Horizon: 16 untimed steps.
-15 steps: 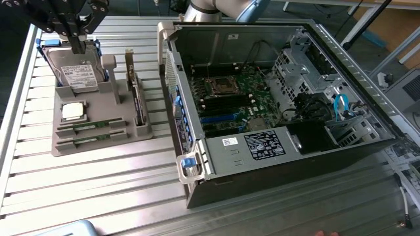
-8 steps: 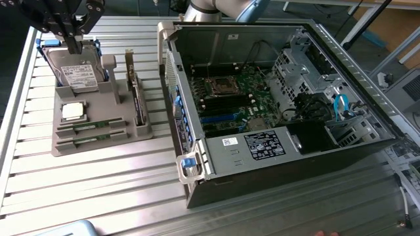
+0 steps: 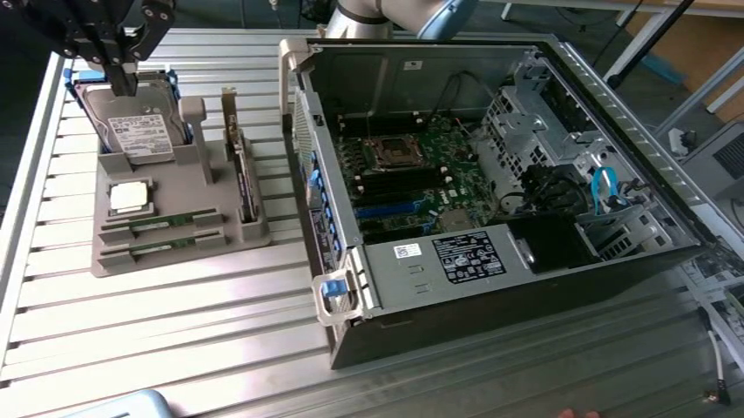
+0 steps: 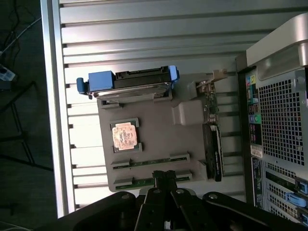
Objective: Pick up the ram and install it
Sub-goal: 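Reach for the ram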
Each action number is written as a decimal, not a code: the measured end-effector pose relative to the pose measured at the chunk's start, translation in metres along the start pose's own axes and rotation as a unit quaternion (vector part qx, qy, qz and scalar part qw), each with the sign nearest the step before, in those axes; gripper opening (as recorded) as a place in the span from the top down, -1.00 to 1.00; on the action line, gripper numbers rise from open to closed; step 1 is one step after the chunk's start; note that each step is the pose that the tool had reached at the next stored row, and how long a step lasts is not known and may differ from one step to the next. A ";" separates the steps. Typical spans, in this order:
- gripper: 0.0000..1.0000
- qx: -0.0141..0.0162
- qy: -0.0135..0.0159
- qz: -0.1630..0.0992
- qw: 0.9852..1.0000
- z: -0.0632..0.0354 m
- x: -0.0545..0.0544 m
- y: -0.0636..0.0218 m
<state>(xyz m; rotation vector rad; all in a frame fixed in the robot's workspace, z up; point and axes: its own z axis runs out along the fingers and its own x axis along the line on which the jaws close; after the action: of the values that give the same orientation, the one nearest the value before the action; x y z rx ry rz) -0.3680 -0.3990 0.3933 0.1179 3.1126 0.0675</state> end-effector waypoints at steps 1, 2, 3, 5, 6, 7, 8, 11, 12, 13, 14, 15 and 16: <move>0.79 0.000 0.000 0.000 1.000 0.0000 0.000 0.0000; 0.79 0.000 0.000 0.000 1.000 0.0000 0.000 0.0000; 0.79 0.000 0.000 0.000 1.000 0.0000 0.000 0.0000; 0.79 0.000 0.000 0.000 1.000 0.0000 0.000 0.0000; 0.79 0.000 0.000 0.000 1.000 0.0000 0.000 0.0000; 0.79 0.000 0.000 0.000 1.000 0.0000 0.000 0.0000; 0.79 0.000 0.000 0.000 1.000 0.0000 0.000 0.0000; 0.79 0.000 0.000 0.000 1.000 0.0000 0.000 -0.0012; 0.79 0.000 0.000 0.000 1.000 0.0000 0.000 -0.0021; 0.79 0.000 0.000 0.000 1.000 -0.0001 0.000 -0.0030; 0.79 0.000 0.000 0.000 1.000 -0.0001 0.000 -0.0039; 0.79 0.000 0.000 0.000 1.000 -0.0002 0.000 -0.0049; 0.79 0.000 0.000 0.000 1.000 -0.0002 0.000 -0.0061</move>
<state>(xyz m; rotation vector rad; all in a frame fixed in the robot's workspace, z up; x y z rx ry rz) -0.3681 -0.4051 0.3933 0.1181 3.1124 0.0677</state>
